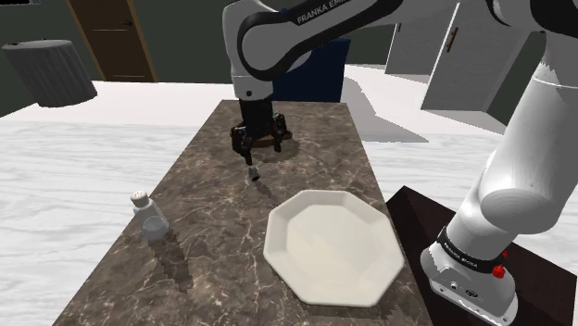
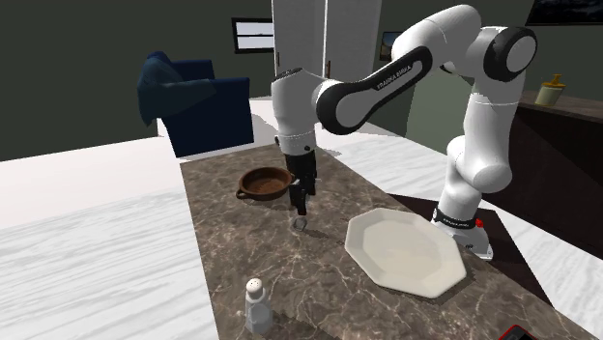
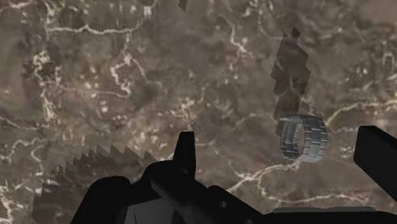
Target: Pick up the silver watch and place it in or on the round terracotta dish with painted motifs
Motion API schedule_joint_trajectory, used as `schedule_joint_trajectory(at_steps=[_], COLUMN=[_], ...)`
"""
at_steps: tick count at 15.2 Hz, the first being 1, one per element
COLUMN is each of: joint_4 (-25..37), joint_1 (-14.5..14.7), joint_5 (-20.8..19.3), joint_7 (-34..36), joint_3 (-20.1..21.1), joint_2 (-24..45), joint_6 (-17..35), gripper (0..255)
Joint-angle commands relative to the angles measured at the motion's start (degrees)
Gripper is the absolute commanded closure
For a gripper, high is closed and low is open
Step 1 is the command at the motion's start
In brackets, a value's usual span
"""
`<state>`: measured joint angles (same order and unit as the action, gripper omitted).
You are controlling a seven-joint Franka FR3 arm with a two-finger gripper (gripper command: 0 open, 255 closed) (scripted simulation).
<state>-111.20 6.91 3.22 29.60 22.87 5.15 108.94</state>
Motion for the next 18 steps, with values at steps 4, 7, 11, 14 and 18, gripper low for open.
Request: schedule_joint_trajectory(at_steps=[4,7,11,14,18], joint_4=[3.89,2.18,0.8,0.81,0.82], joint_1=[1.68,1.81,1.94,1.94,1.94], joint_5=[-1.59,-1.78,-1.98,-1.98,-1.98], joint_7=[3.11,3.25,3.39,3.39,3.39], joint_3=[0.73,0.73,0.72,0.72,0.72], joint_2=[6.09,6.63,7.17,7.18,7.17], joint_6=[2.37,4.58,6.47,6.47,6.46], gripper=[0,0,0,0,255])
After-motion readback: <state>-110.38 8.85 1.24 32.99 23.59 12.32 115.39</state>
